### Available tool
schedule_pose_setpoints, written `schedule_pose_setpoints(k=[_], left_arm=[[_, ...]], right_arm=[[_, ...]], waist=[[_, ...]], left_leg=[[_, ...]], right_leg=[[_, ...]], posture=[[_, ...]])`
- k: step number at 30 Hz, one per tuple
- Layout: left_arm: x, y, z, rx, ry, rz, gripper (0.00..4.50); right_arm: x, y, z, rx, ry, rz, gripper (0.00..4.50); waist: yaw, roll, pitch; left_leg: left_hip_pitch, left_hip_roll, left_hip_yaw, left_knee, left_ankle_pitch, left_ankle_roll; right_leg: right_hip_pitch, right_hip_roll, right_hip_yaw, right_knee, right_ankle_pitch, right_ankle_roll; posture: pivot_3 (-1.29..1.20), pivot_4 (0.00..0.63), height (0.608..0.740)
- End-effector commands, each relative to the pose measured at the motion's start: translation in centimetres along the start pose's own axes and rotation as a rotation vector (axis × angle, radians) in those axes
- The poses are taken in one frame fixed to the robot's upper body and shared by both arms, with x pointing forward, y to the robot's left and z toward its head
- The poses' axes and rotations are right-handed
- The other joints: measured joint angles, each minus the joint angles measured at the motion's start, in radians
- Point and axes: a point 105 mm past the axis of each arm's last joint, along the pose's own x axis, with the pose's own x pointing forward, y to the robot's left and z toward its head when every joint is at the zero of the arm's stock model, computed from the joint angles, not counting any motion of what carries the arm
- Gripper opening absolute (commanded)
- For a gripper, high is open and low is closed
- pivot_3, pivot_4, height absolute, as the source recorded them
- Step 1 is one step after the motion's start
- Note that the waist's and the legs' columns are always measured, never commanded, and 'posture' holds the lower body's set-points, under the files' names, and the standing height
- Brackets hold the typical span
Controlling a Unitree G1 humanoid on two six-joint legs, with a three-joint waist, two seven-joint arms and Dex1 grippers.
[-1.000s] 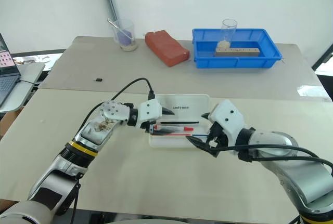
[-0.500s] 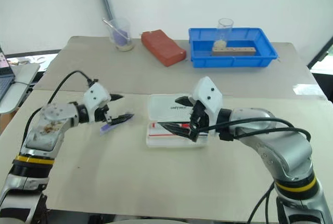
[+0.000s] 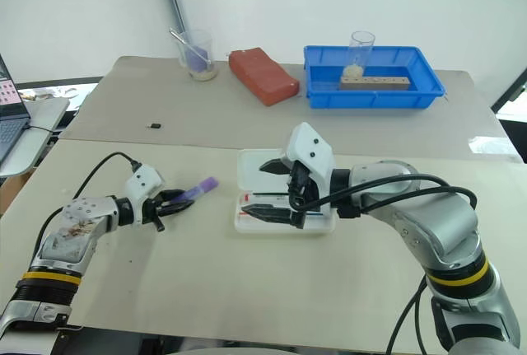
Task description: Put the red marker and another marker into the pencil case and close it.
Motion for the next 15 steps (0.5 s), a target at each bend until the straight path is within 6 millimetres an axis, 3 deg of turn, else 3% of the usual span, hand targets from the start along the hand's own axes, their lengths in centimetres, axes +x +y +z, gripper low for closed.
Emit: schedule_pose_setpoints(k=[1, 3, 6, 11, 15], left_arm=[[-1.2, 0.7, 4.0, 0.032, -0.107, 0.014, 0.94], [-1.5, -0.9, 7.4, 0.124, -0.172, -0.081, 0.94], [-1.8, -3.8, 9.9, 0.220, -0.197, -0.222, 0.94], [0.0, -8.9, 10.3, 0.426, -0.174, -0.419, 0.94], [1.7, -10.4, 10.5, 0.464, -0.182, -0.465, 0.94]], right_arm=[[-0.8, -0.2, 0.6, -0.022, -0.024, -0.037, 4.50], [-1.2, -0.3, 0.0, -0.013, -0.008, -0.052, 4.50], [-1.8, -0.3, -0.7, -0.006, 0.017, -0.071, 4.50], [-3.6, -0.5, -3.0, 0.002, 0.116, -0.144, 4.50], [-4.6, -0.5, -4.0, 0.029, 0.143, -0.191, 4.50]], waist=[[0.000, 0.000, 0.000], [0.004, -0.001, 0.000], [0.008, -0.002, 0.000], [0.002, 0.001, -0.002], [-0.003, 0.000, -0.001]], left_leg=[[-0.001, 0.000, 0.000, 0.000, 0.000, 0.000], [-0.003, 0.000, 0.000, 0.000, 0.000, 0.000], [-0.005, 0.000, 0.000, 0.001, 0.000, 0.000], [-0.002, -0.001, 0.001, 0.000, 0.000, 0.000], [-0.003, -0.001, -0.001, 0.001, 0.000, 0.000]], right_leg=[[0.000, 0.000, 0.000, 0.000, 0.000, 0.000], [-0.002, 0.000, -0.001, 0.000, 0.000, 0.000], [-0.001, 0.000, -0.001, -0.001, 0.000, 0.000], [0.001, 0.000, 0.001, -0.003, 0.000, 0.000], [0.000, 0.002, 0.001, -0.002, 0.000, 0.000]], posture=[[0.00, 0.150, 0.740], [0.00, 0.150, 0.740], [0.00, 0.150, 0.740], [0.00, 0.150, 0.740], [0.00, 0.150, 0.740]])
